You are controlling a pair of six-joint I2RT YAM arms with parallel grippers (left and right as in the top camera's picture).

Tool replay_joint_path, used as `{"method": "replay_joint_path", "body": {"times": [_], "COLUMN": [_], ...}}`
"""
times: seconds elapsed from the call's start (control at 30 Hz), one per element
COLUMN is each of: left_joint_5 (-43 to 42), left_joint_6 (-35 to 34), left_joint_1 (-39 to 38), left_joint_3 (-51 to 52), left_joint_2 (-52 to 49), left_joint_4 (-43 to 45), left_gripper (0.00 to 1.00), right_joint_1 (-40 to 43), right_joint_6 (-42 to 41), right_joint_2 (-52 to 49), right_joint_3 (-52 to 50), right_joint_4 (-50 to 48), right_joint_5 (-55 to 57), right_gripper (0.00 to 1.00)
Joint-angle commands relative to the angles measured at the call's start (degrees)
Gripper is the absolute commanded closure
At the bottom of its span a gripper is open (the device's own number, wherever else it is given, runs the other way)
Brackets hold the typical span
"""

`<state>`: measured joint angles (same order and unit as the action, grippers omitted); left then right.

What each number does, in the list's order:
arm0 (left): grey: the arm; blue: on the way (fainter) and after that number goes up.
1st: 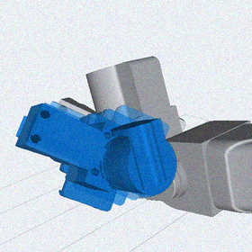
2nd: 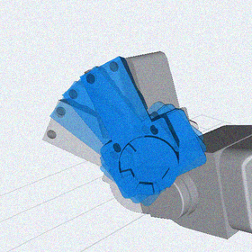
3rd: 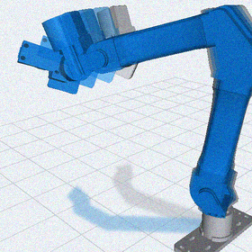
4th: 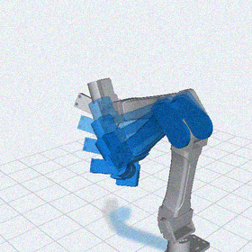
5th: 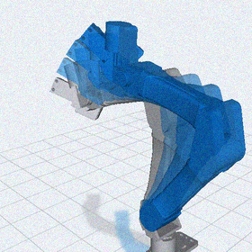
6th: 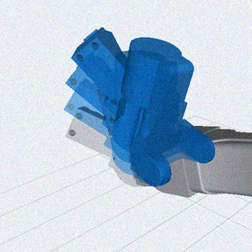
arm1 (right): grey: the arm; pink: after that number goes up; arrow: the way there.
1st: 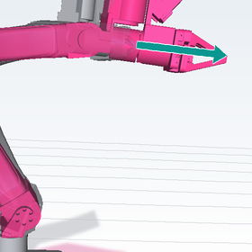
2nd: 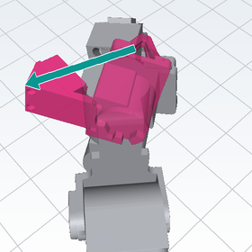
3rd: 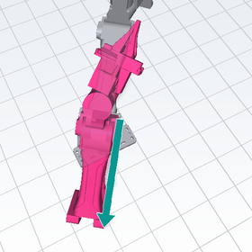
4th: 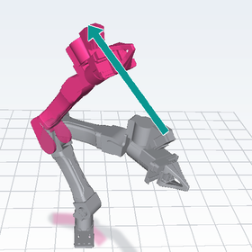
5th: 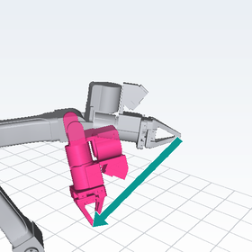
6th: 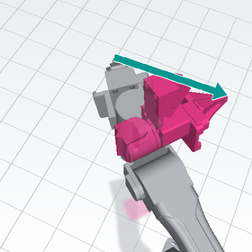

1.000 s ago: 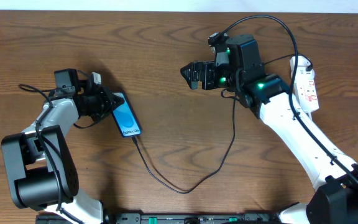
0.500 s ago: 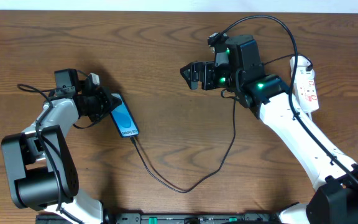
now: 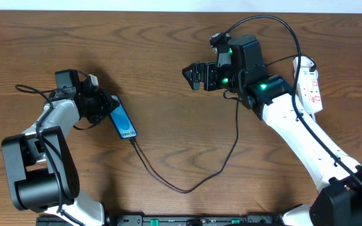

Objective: Plug charger to phone and switch on socket

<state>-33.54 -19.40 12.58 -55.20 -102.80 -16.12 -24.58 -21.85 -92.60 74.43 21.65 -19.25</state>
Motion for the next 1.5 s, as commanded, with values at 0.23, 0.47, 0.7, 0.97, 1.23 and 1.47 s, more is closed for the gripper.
{"method": "replay_joint_path", "body": {"times": [0.23, 0.47, 0.7, 0.97, 1.23, 1.47], "left_joint_5": [1.25, 1.22, 0.79, 0.81, 0.81, 0.81], "left_joint_6": [0.96, 0.94, 0.26, 0.28, 0.31, 0.28], "left_joint_1": [-0.09, -0.09, -0.09, -0.07, -0.07, -0.07], "left_joint_3": [-0.13, -0.13, -0.13, -0.13, -0.13, -0.13], "left_joint_2": [-1.05, -3.08, -5.35, -5.35, -5.35, -5.35], "left_joint_4": [-0.31, -0.15, -0.13, -0.13, -0.81, -1.05], "left_gripper": [0.93, 0.92, 0.92, 0.93, 0.83, 0.74], "right_joint_1": [-0.28, -0.39, -0.44, -0.44, -0.50, -0.55], "right_joint_6": [0.94, 0.92, 0.96, 1.14, 1.14, 1.14], "right_joint_2": [0.50, 0.50, 0.50, 0.50, 0.50, 0.50], "right_joint_3": [0.61, 0.61, 0.61, 0.61, 0.61, 0.61], "right_joint_4": [0.22, 0.24, 0.24, 0.24, 0.24, 0.26], "right_joint_5": [0.48, 0.48, 0.50, 0.50, 0.50, 0.50], "right_gripper": [0.01, 0.01, 0.01, 0.01, 0.01, 0.01]}}
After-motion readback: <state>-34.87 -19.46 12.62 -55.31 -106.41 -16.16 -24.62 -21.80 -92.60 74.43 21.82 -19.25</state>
